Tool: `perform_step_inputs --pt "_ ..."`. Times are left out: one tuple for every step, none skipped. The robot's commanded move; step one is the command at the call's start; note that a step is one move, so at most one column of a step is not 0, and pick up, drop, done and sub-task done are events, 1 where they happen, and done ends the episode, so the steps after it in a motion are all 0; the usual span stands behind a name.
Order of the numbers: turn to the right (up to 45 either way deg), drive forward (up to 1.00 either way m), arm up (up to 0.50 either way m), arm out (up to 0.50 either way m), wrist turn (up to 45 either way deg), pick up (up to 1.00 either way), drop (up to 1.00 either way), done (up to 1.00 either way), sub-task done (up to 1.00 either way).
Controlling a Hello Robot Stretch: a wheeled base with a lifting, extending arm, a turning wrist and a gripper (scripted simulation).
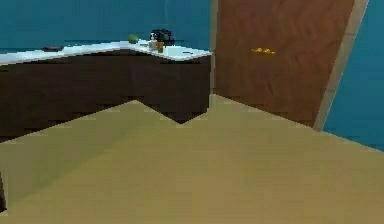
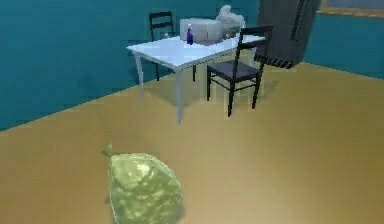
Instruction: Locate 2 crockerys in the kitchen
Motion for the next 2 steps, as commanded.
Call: perform_step_inputs --pt "0.0 0.45 0.0 0.0 0.0 0.0 0.0 0.0 0.0" --pt "6.0 0.0 0.0 0.0 0.0 0.0 0.0 0.0 0.0"
